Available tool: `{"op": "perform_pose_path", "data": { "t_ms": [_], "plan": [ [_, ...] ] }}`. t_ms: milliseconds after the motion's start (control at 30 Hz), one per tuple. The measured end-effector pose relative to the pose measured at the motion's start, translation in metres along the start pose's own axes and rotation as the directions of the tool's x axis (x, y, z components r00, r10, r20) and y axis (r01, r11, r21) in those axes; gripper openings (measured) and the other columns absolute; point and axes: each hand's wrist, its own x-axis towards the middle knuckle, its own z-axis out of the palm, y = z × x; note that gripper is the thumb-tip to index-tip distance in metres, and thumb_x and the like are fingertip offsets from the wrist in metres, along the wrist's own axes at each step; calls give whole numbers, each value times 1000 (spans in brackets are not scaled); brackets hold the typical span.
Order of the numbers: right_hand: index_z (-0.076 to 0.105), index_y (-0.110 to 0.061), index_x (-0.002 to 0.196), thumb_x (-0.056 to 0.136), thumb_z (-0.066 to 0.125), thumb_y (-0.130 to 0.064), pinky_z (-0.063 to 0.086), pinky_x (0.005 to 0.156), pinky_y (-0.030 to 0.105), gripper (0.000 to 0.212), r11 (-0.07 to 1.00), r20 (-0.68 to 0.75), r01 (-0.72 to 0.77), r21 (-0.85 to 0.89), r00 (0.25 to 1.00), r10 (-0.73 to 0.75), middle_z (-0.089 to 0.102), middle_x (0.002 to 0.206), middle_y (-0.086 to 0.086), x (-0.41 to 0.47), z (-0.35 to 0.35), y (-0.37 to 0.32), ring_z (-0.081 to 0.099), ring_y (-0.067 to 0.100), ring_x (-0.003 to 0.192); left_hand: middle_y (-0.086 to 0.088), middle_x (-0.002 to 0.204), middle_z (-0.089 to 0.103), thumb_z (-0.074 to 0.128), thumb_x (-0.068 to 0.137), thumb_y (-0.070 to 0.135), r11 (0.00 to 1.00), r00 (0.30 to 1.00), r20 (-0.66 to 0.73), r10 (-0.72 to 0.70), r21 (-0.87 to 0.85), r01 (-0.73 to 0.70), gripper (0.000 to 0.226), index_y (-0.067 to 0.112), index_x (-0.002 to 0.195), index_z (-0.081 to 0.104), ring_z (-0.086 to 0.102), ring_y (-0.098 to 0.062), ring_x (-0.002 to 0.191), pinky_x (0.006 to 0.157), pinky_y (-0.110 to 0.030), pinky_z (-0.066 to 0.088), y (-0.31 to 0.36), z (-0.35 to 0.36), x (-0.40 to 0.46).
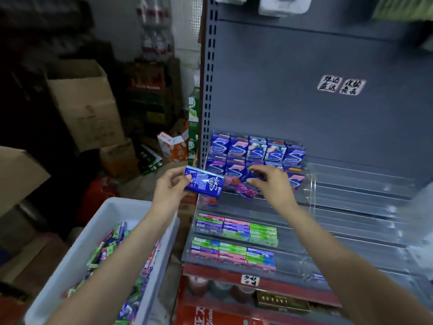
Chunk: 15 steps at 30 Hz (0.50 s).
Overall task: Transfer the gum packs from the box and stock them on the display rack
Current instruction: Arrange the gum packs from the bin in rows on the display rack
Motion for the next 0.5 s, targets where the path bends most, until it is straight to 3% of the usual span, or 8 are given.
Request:
{"op": "perform_pose_path", "data": {
  "t_ms": [100, 267, 400, 500],
  "plan": [
    [60, -20, 125, 87, 66, -26, 49, 86, 37, 39, 985, 107, 28, -171, 994, -9, 63, 117, 6, 8, 15, -5, 56, 25, 111, 3, 95, 64, 52, 95, 9, 1000, 999, -44, 15, 20, -14, 19, 11, 113, 55, 62, -5, 87, 66, -15, 53, 1, -12, -1],
    [51, -19, 133, 93, 58, -20, 49, 84, 39, 42, 946, 234, 137, -294, 970, -67, 55, 127, 6, 11, 44, -10, 49, 24, 119, 7, 95, 65, 53, 94, 13, 998, 997, -82, 18, 66, -12, 16, 16, 110, 55, 63, -7, 90, 73, -25, 53, -4, -38, 1],
    [48, -13, 135, 94, 55, -14, 49, 92, 33, 42, 943, 187, 167, -289, 976, -115, 53, 127, 7, 9, 61, -9, 47, 22, 121, 6, 96, 65, 53, 95, 13, 995, 998, -67, 19, 101, -12, 16, 17, 110, 54, 65, 2, 83, 66, -15, 54, -6, -44, 4],
    [47, -12, 136, 92, 56, -7, 51, 90, 34, 45, 948, 143, 169, -270, 981, -134, 51, 124, 7, 5, 67, -4, 47, 22, 118, 5, 98, 66, 52, 95, 12, 992, 1000, -22, 10, 122, -8, 18, 18, 112, 54, 65, 0, 85, 67, -16, 54, -6, -43, 5]
  ]
}}
